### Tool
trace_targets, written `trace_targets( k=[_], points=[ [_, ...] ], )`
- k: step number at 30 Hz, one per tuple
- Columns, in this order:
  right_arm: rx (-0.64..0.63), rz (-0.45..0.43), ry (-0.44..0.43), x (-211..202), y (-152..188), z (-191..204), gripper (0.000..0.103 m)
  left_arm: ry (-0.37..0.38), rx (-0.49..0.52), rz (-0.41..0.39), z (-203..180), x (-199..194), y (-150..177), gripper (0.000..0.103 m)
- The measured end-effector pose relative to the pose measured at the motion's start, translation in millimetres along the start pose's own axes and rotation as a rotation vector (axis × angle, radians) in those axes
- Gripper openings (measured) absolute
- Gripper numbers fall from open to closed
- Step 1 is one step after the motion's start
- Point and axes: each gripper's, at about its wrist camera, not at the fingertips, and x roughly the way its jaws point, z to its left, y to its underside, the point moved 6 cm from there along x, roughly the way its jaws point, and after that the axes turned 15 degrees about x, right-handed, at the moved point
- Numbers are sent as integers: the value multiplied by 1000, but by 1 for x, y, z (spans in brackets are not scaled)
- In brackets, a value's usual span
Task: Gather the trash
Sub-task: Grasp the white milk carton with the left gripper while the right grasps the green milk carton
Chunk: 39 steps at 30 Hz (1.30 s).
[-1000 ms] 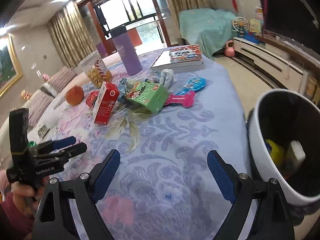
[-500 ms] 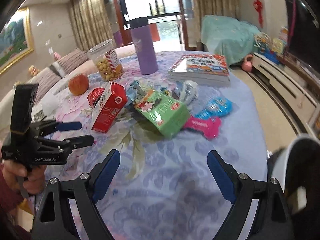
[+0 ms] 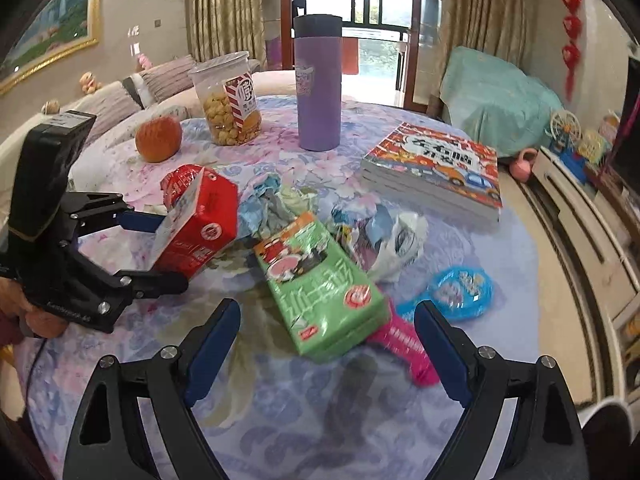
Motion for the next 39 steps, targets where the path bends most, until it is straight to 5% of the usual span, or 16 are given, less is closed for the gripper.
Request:
trace_targets(
  k=[2,4,7,8,13,16,18,20,21,31,33,34,39],
  points=[
    [14,9,-9,3,-1,-3,79,3,18,2,-3,2,1,53],
    [38,26,-1,5,0,-7,63,-4,25,1,-5,0,1,51],
    [72,24,-19,-1,3,-6,58,-19,20,-8,-7,-7,3,50],
    [97,23,-20,-7,6,-7,33,-17,13,-7,-9,-11,4,50],
    [210,29,-42,-33,21,-15,10,4,-30,27,-18,-30,18,50],
    [222,33,-62,-41,31,-13,16,22,-65,44,-23,-47,30,50],
    [175,12,-22,-44,32,-8,32,14,-89,59,-23,-57,40,50],
    [149,-16,-16,-46,29,-5,61,19,-131,75,-22,-66,53,51],
    [137,-28,-10,-45,25,-3,63,17,-147,79,-22,-70,58,51],
    [11,32,45,4,6,9,71,-74,-189,88,-25,-77,74,54],
    [23,54,41,11,7,10,69,-87,-189,86,-26,-75,72,58],
    [31,55,47,12,7,9,57,-92,-191,87,-27,-74,72,59],
    [115,79,3,-7,19,11,57,-114,-178,86,-28,-66,68,60]
  ],
)
